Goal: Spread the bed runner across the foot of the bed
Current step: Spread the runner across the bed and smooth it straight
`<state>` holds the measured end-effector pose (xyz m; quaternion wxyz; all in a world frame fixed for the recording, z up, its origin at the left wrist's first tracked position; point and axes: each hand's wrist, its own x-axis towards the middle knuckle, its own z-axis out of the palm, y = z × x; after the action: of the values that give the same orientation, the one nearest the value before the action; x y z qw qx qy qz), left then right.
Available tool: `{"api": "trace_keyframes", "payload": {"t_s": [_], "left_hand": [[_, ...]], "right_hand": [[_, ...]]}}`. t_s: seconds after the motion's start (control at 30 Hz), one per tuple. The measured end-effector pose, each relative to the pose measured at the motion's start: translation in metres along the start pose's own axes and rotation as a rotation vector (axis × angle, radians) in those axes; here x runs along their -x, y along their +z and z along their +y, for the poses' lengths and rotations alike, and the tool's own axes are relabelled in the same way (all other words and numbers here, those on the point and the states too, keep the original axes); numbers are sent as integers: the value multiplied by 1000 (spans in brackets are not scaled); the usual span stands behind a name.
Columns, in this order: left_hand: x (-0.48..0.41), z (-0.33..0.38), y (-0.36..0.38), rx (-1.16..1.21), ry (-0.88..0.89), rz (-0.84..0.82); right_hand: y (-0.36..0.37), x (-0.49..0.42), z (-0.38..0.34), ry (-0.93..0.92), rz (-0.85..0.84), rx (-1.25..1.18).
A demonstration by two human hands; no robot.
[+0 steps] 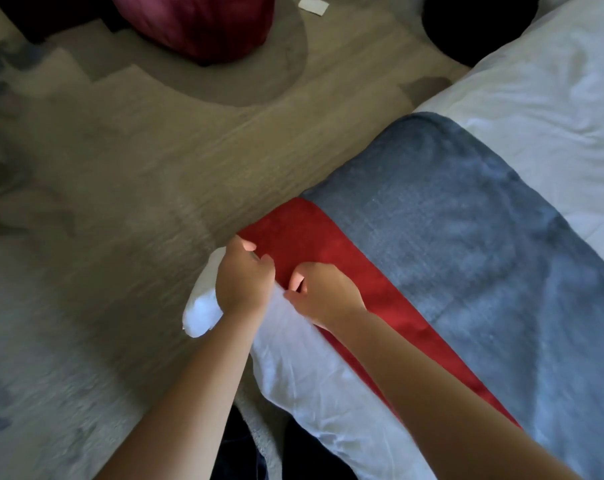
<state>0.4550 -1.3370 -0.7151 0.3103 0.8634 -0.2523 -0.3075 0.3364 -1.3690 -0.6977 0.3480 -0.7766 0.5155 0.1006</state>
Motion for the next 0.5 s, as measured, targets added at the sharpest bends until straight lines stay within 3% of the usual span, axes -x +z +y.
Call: {"api": "trace_keyframes", "payload": {"t_s": [0.17,0.5], "left_hand": [[-8,15,14,-8,-26,65],[-18,9,33,-62,-85,226]], "right_hand": [[-45,-37,23,-31,106,85],[-198,-131,179,263,546,6]]}}
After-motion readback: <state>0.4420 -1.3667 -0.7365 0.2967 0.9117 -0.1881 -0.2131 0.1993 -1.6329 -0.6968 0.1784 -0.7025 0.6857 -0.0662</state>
